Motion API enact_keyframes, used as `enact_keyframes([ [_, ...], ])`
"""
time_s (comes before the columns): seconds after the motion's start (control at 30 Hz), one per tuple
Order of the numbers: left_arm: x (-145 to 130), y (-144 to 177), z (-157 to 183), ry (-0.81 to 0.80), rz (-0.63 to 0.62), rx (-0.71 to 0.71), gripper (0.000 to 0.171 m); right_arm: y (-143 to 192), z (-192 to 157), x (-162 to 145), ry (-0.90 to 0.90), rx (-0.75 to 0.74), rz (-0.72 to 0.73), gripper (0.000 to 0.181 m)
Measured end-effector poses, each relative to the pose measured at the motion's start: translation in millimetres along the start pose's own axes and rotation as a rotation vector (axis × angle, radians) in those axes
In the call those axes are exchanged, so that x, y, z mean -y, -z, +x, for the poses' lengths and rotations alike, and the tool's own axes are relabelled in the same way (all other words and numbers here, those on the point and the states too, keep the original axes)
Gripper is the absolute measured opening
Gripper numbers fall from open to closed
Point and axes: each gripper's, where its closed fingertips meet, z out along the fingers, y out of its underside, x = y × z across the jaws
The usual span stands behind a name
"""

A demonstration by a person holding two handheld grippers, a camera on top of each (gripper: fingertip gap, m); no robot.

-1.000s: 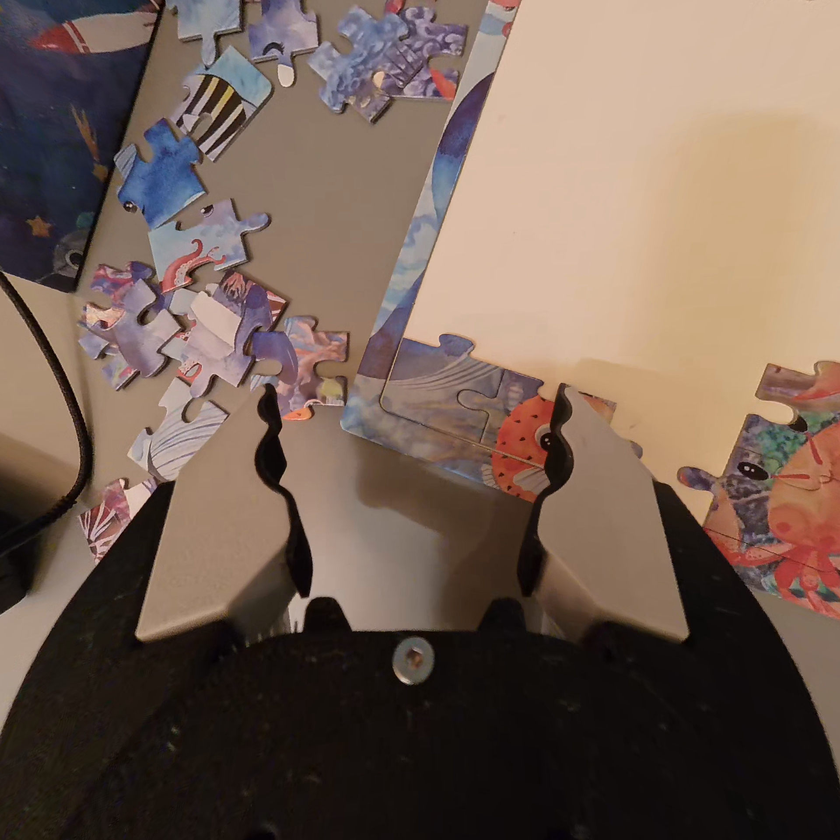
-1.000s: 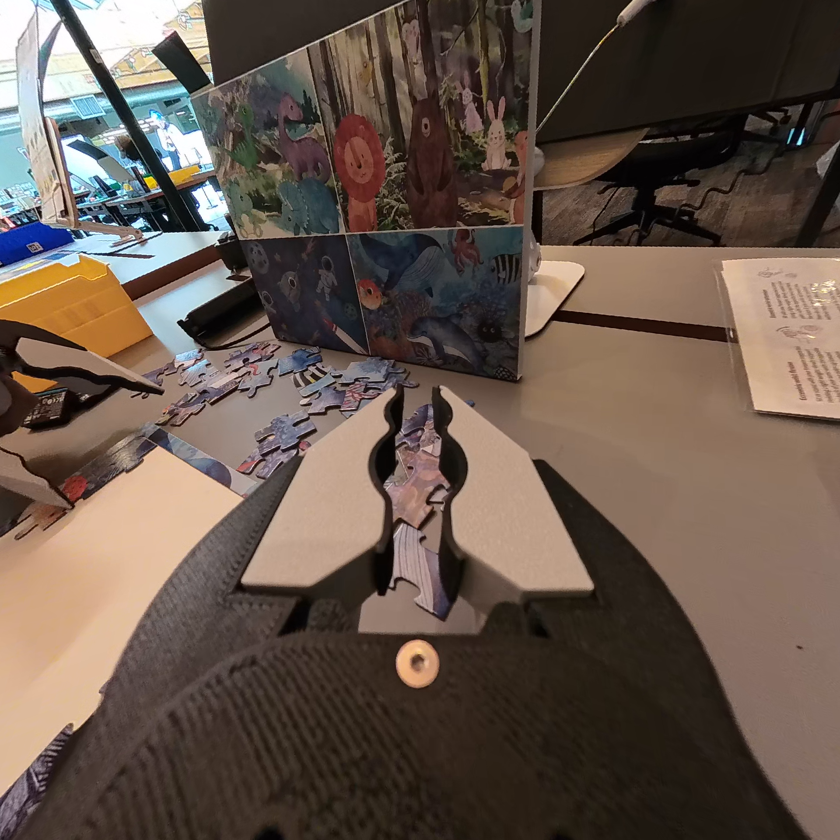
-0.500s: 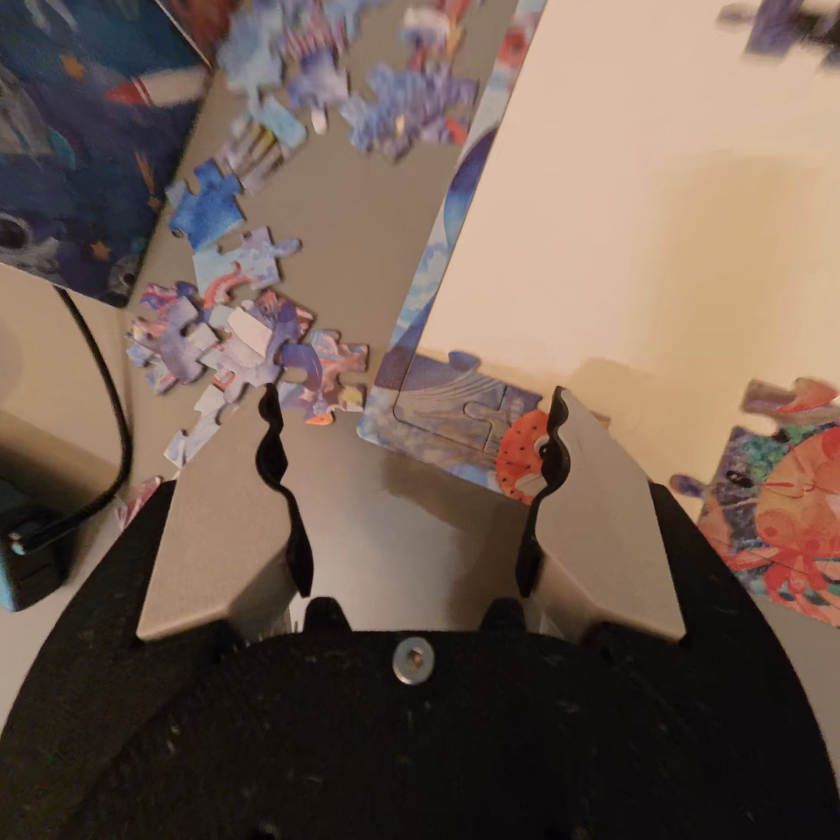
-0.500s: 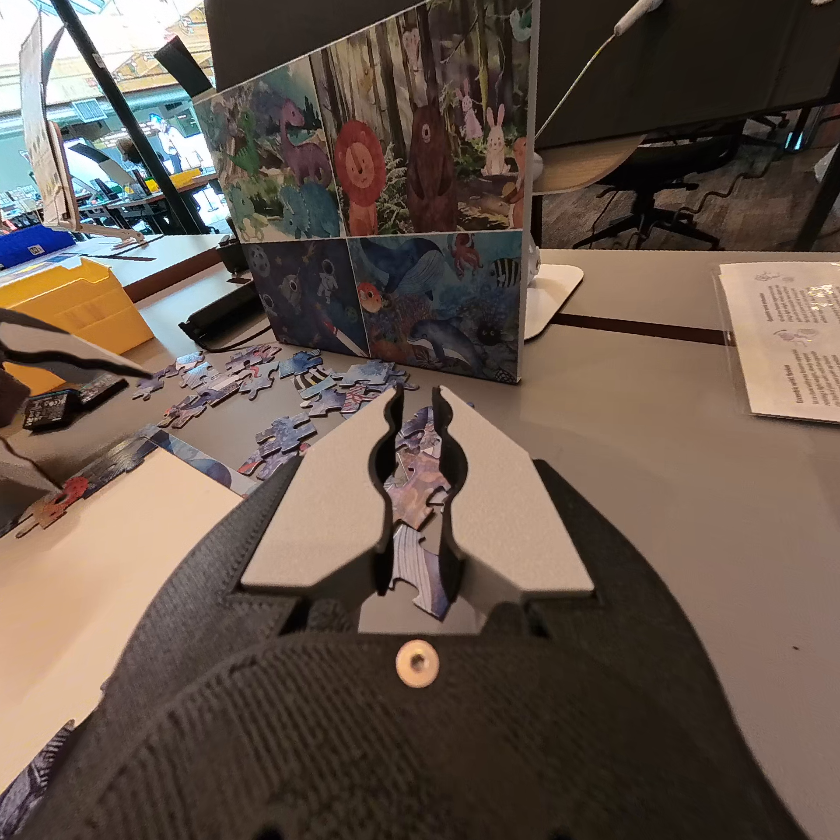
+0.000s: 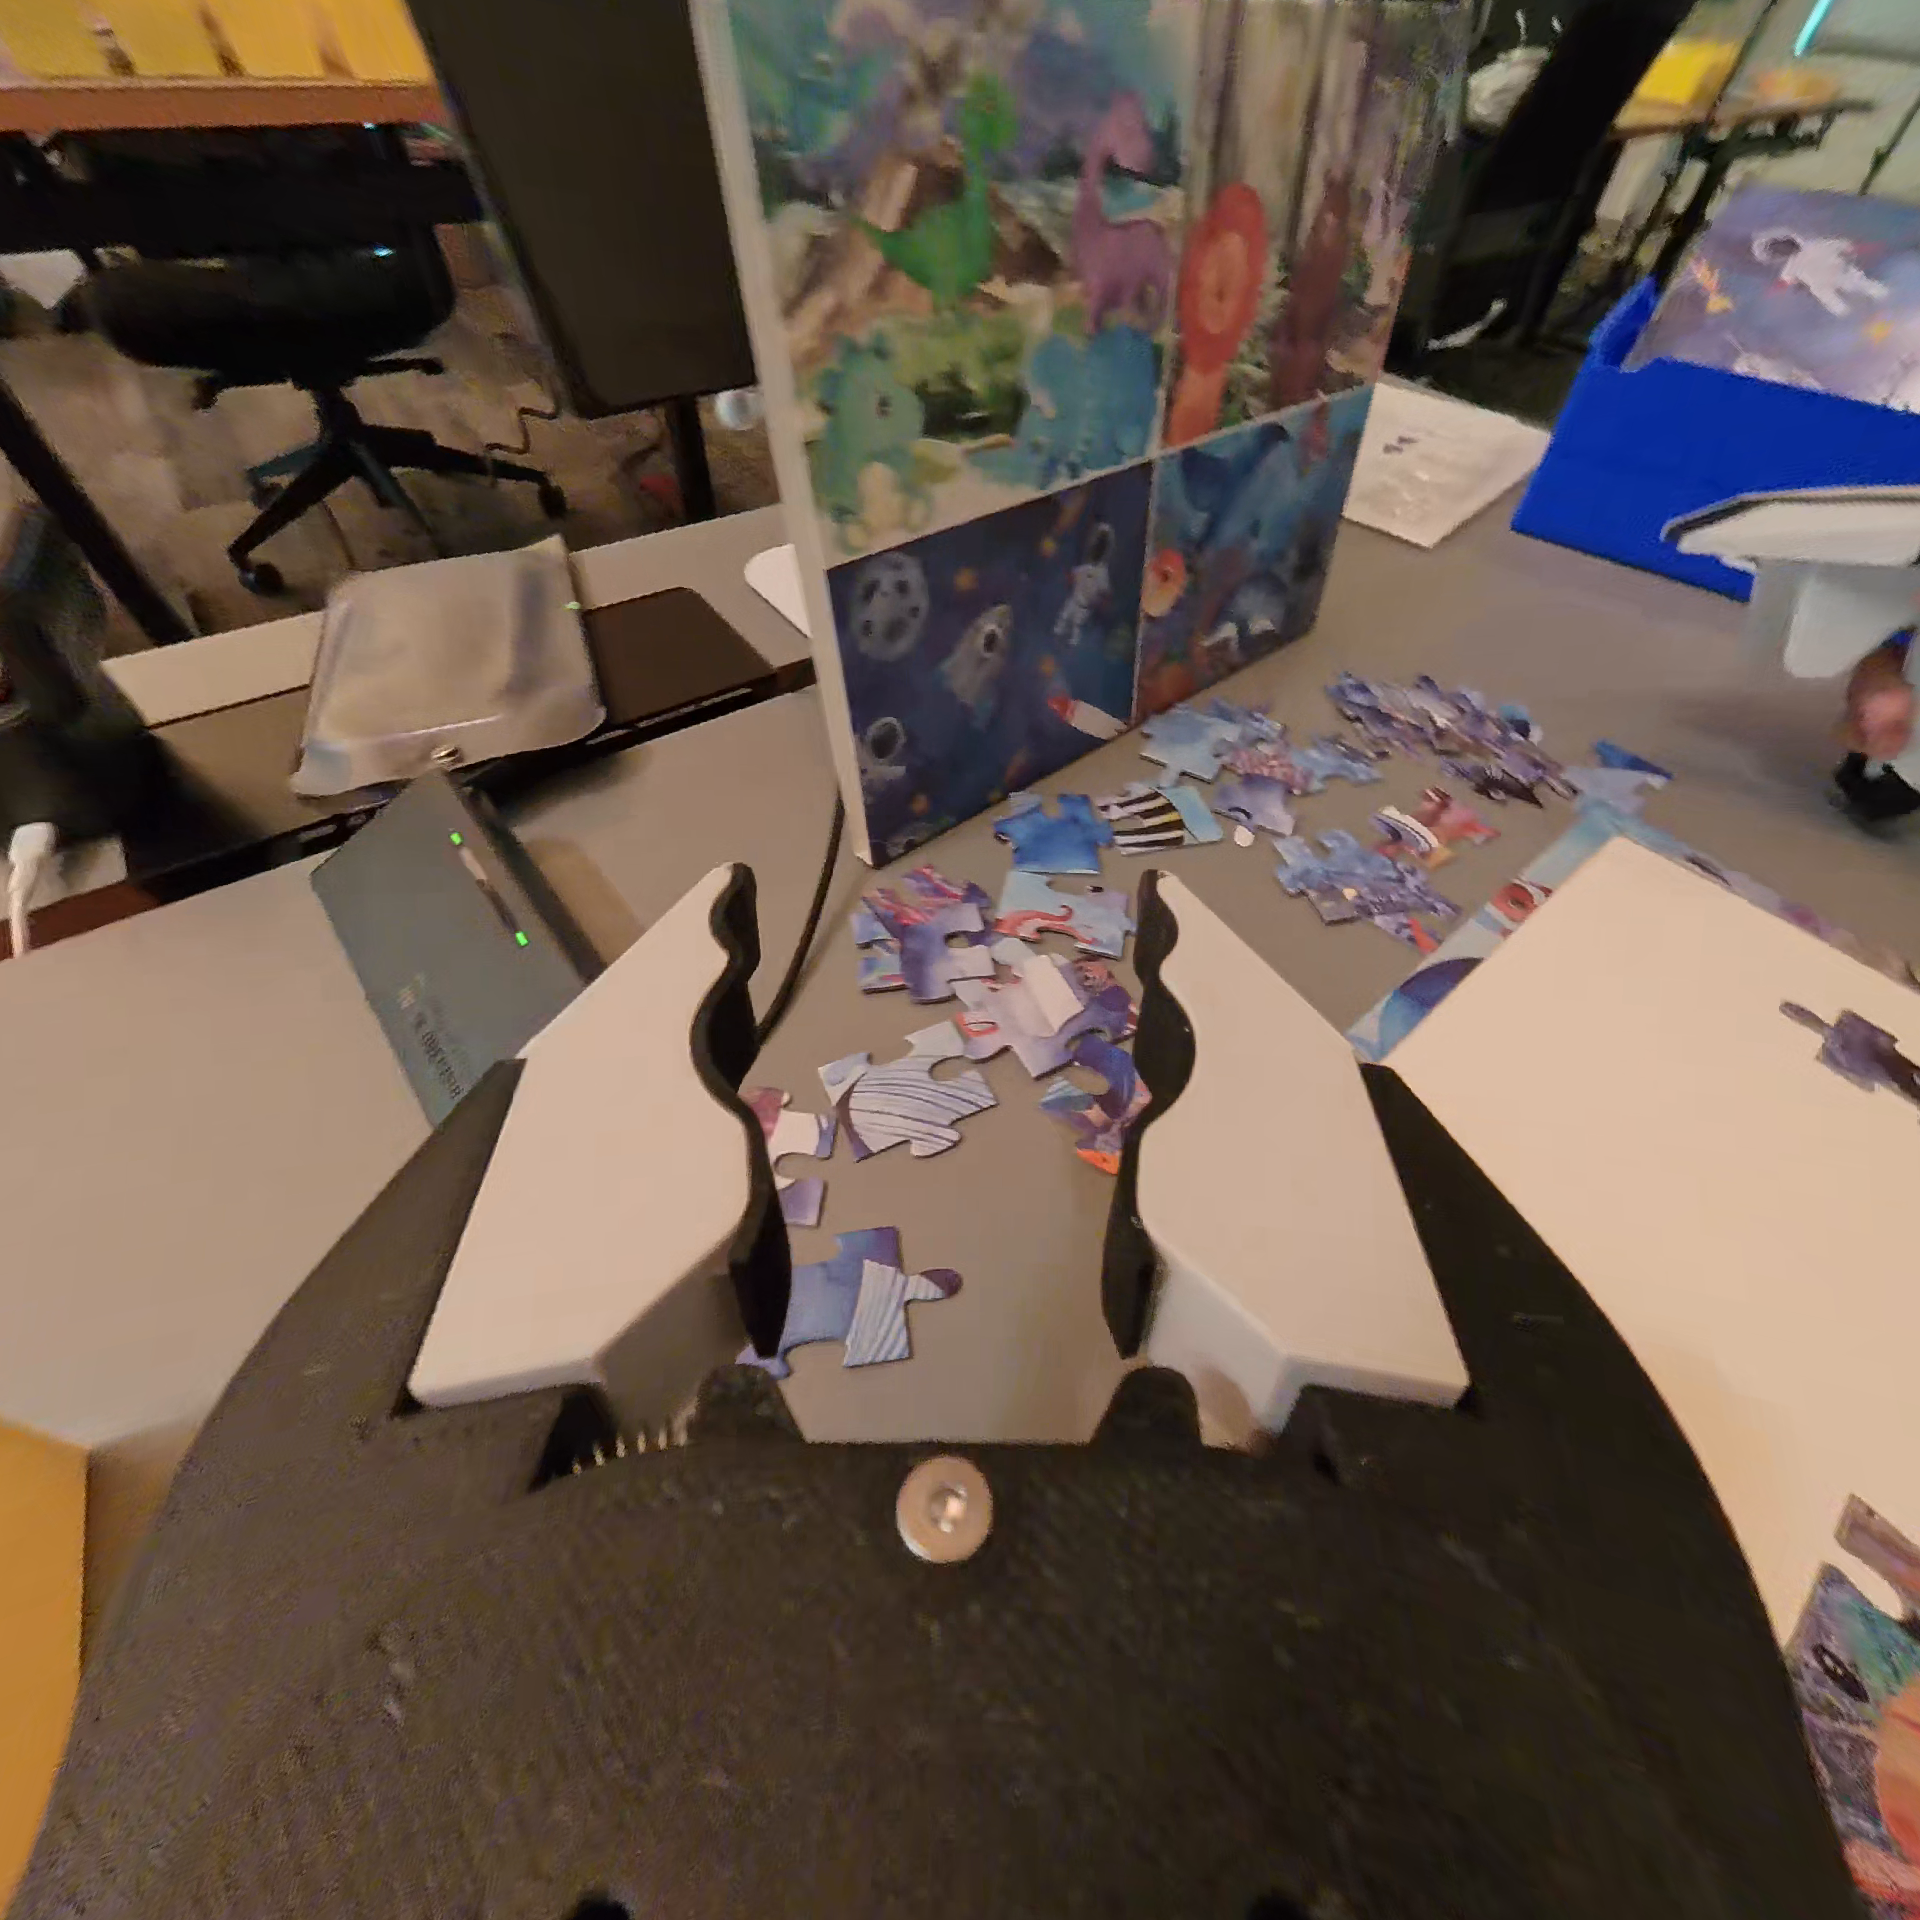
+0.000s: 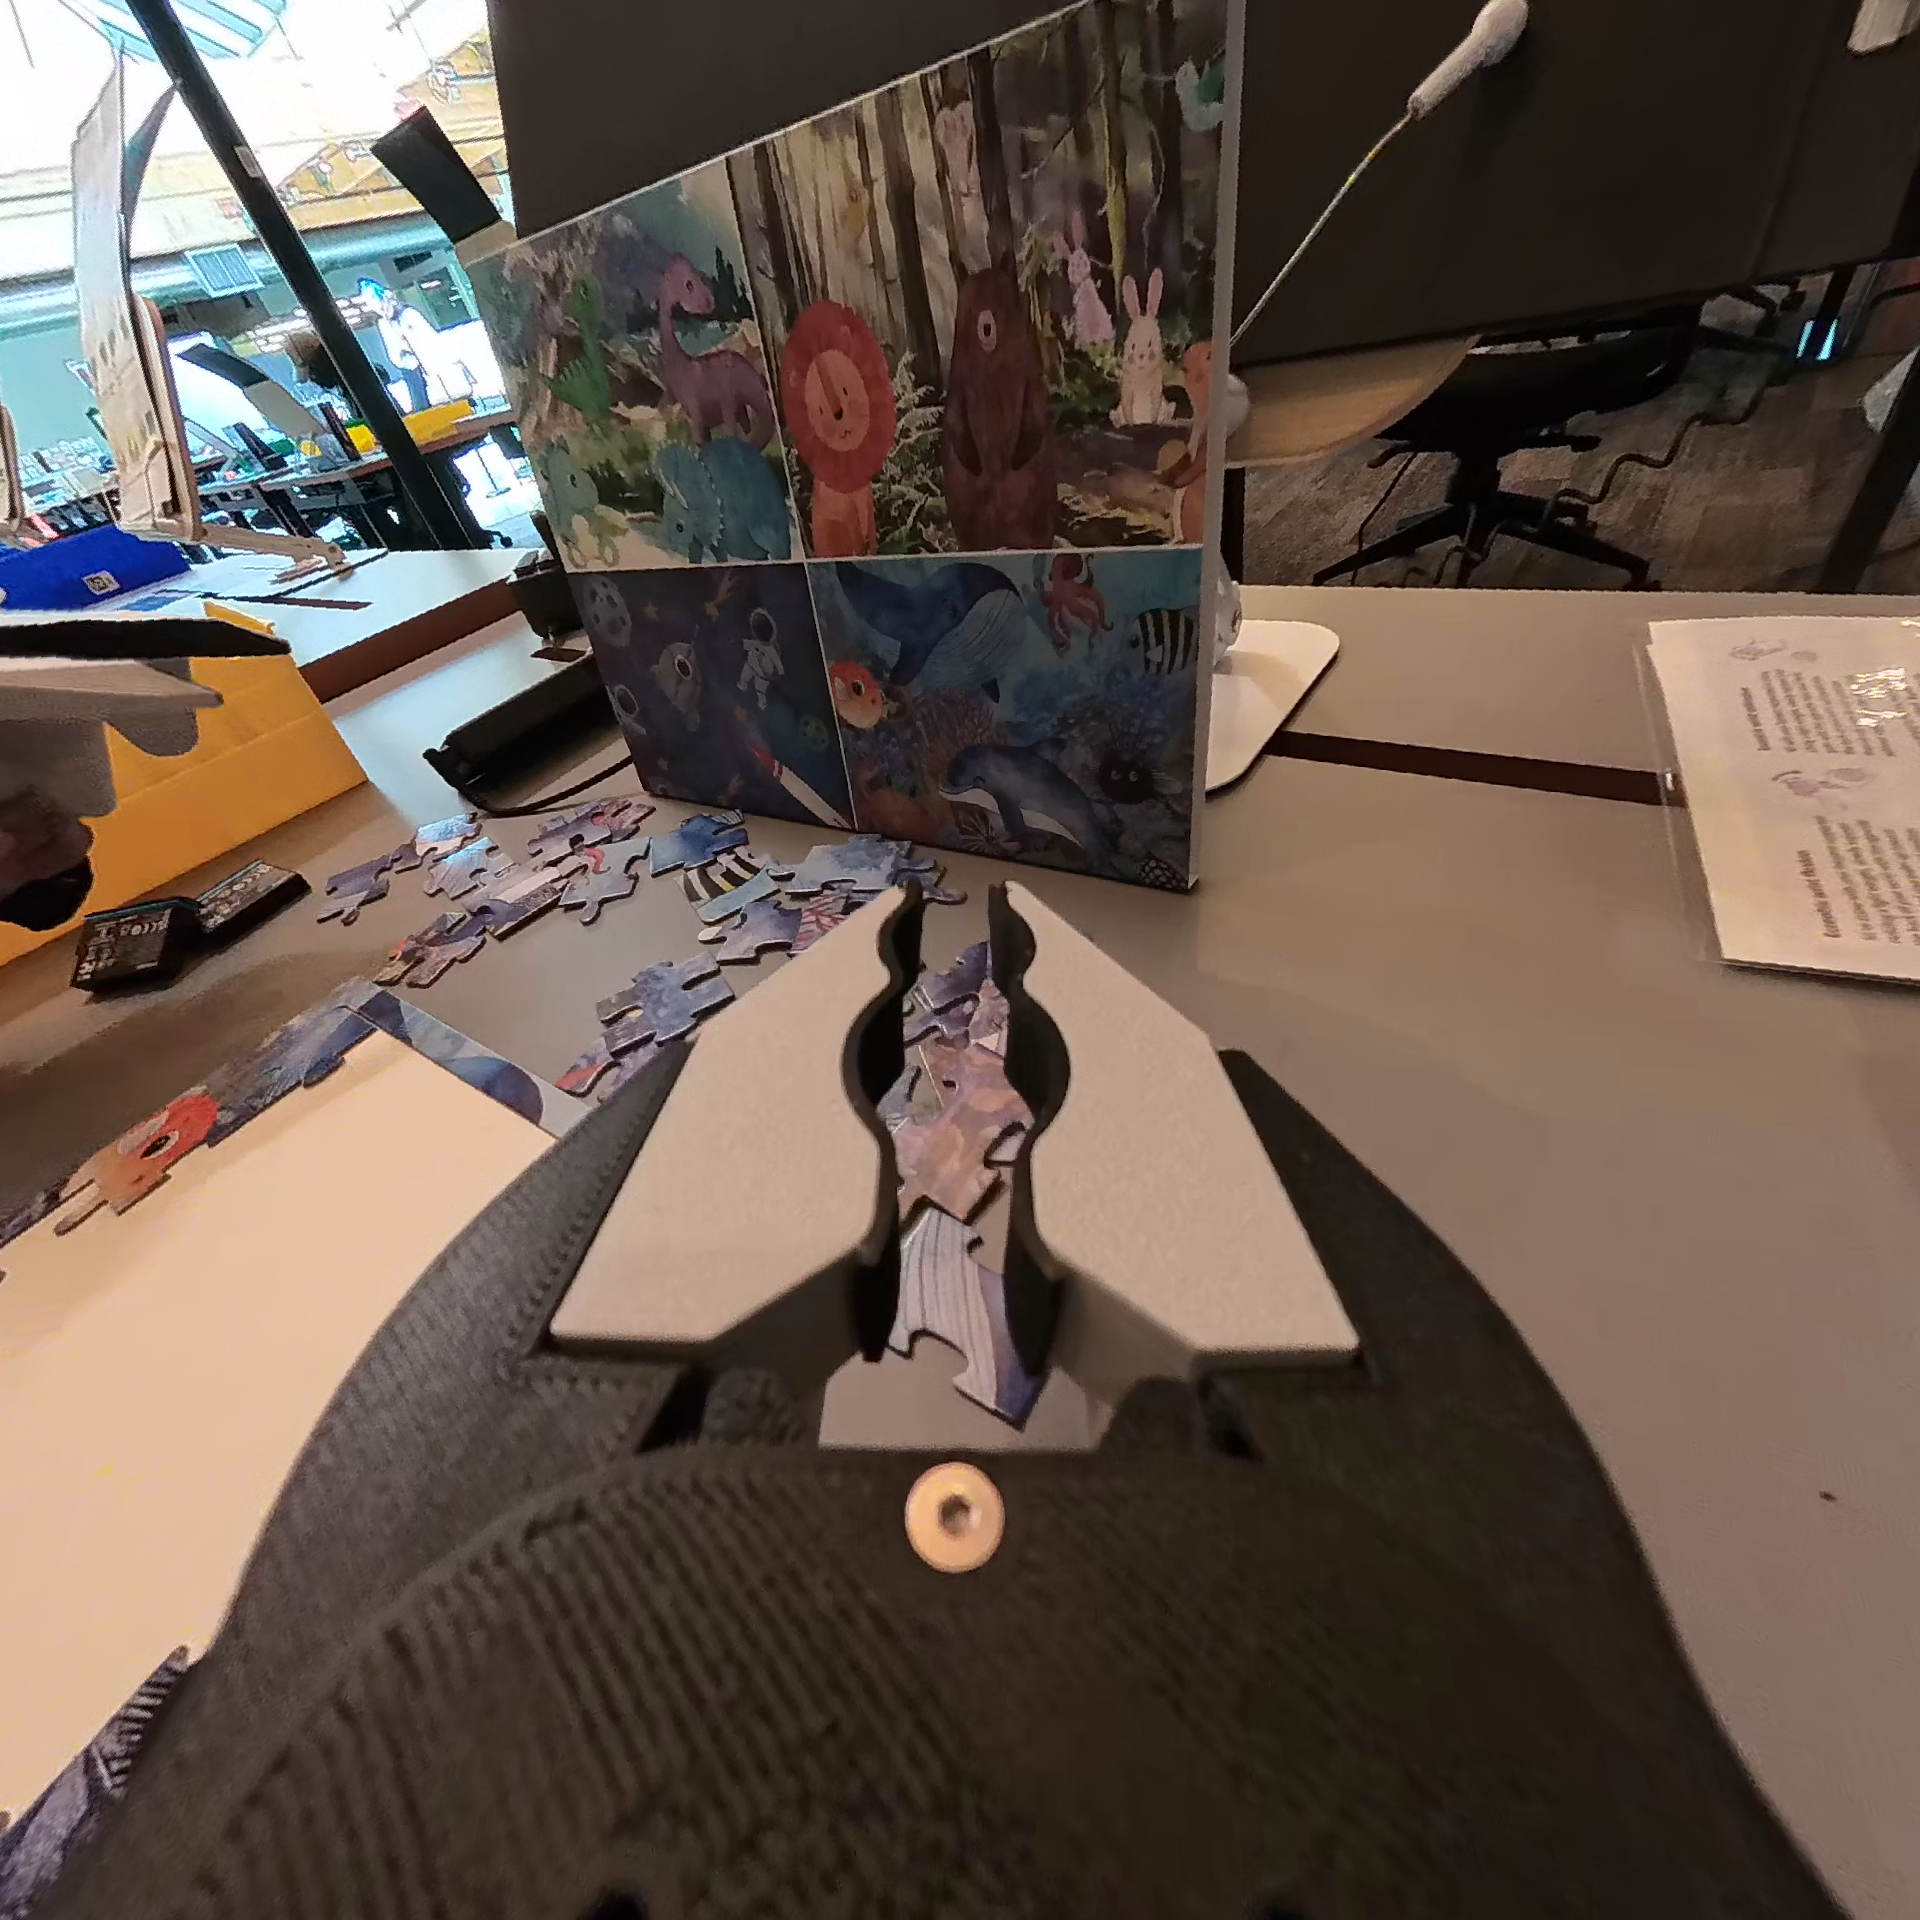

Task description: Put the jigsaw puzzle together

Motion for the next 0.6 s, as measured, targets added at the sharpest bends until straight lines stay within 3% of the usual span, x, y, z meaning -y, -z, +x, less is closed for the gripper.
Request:
enact_keyframes([
  [0.1,0.9,3.3,-20.9,0.059,0.026,0.075,0.050,-0.4,-0.5,-0.3,-0.002,0.002,0.000,0.011],
  [0.2,-2.7,5.2,-38.5,0.085,0.020,0.147,0.044,-1.7,-0.9,-2.4,-0.003,0.005,-0.007,0.011],
  [0.3,-10.9,4.5,-51.0,0.085,-0.019,0.212,0.046,-1.8,-0.8,-2.7,-0.003,0.004,-0.008,0.011],
  [0.37,-24.6,0.5,-56.0,0.085,-0.096,0.241,0.058,-1.6,-0.4,-2.5,-0.005,0.004,-0.006,0.011],
  [0.6,-50.5,-16.5,-37.2,0.072,-0.212,0.157,0.066,-1.9,-1.4,-2.3,-0.008,0.010,-0.006,0.011],
])
